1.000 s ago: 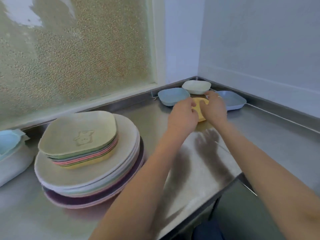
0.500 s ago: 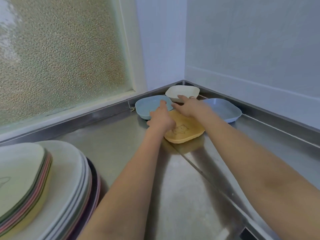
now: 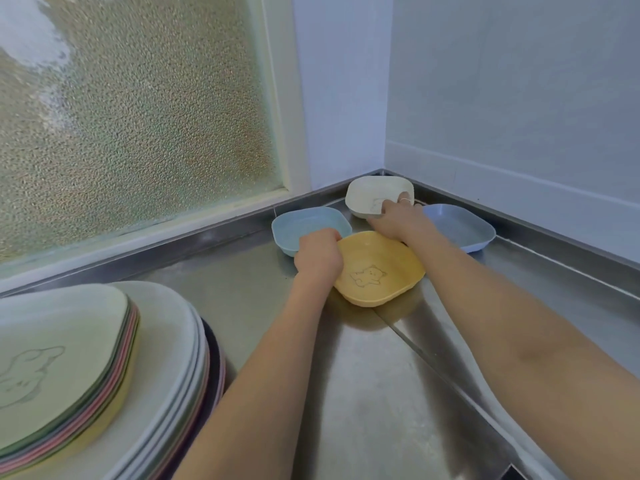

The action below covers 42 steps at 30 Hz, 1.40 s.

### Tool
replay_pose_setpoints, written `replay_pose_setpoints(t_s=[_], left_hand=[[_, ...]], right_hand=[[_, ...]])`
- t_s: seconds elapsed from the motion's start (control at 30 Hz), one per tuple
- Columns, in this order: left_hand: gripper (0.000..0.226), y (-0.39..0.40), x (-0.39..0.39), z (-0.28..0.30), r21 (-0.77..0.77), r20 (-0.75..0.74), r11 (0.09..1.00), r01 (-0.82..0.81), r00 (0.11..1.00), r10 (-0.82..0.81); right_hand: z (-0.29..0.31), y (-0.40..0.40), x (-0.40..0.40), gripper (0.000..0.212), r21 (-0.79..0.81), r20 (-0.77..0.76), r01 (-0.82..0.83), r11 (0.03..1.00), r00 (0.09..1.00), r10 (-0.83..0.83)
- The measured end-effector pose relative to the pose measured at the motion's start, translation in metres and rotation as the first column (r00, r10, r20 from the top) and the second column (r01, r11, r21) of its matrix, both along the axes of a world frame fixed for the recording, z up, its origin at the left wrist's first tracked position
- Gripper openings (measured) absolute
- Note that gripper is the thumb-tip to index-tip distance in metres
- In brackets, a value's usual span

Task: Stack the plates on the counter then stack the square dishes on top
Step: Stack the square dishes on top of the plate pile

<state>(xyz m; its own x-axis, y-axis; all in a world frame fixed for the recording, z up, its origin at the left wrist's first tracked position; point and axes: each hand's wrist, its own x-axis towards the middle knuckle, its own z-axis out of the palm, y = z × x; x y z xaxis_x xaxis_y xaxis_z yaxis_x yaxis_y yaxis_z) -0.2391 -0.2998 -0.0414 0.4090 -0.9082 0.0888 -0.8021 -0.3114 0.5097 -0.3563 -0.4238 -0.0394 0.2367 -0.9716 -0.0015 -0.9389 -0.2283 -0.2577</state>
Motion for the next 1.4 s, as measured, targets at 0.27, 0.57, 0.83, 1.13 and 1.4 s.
replay_pose_setpoints(t_s=[0.27,0.57,0.83,1.13,1.4], left_hand=[[0.044,0.039,0.011,-0.003,-0.081,-0.043,0.991,-0.106,0.994,0.103],[0.04,0.117,0.005,0.001,-0.011,0.042,0.989,-0.145,0.989,0.145],[0.03,0.168,-0.012,0.012,0.054,0.27,0.994,-0.094,0.96,0.076],[0.05,0.213,-0.015,0.018,-0.211,0.407,0.97,0.124,0.913,-0.028],[0.024,0.289,0.023,0.052,-0.751,0.479,0.628,0.206,0.824,0.302]], right_hand=[[-0.006,0.03,-0.001,0.038,-0.108,0.018,-0.096,0.989,0.995,0.098],[-0.003,0.103,0.005,0.017,-0.141,0.332,-0.18,0.974,0.918,0.218],[0.0,0.164,0.015,0.017,-0.171,0.276,-0.189,0.967,0.933,0.231],[0.009,0.188,0.005,0.022,-0.515,0.359,-0.083,0.853,0.883,0.303],[0.046,0.272,0.036,0.012,-0.644,0.588,-0.119,0.755,0.554,0.589]])
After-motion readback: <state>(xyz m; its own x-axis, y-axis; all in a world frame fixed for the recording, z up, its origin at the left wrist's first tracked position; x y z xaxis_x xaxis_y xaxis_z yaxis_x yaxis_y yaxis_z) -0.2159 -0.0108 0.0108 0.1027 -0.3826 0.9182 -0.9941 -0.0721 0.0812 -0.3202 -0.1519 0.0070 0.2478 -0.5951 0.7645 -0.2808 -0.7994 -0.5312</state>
